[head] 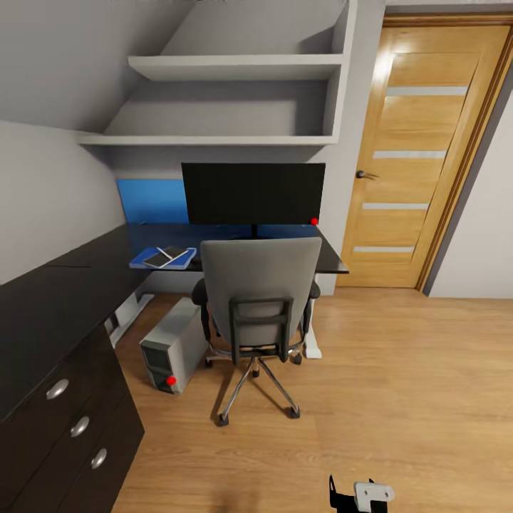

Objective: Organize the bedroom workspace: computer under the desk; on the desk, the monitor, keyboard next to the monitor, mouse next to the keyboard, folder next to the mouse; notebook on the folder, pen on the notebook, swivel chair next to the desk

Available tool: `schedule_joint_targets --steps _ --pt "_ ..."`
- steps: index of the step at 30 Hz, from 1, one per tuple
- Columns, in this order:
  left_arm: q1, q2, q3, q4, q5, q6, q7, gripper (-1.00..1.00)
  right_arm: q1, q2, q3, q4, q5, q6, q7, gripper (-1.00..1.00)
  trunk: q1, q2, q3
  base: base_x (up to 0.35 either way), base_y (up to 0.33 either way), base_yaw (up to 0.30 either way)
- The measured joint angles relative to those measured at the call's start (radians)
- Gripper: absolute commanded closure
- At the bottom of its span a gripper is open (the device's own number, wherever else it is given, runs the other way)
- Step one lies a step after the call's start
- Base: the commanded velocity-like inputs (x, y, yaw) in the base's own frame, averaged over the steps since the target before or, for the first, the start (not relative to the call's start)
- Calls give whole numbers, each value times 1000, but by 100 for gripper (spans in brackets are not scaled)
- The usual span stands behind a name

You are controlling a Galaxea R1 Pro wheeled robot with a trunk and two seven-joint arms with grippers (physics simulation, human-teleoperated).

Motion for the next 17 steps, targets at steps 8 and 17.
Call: schedule_joint_targets --steps 8,17 --pt "0 -1 1 -1 0 2 -2 -100 0 0 0 0 0 0 0 -100 -31 56 25 0 0 0" --pt "0 0 6 -1 2 -1 -7 -100 0 0 0 0 0 0 0 -100 -65 119 53 0 0 0"
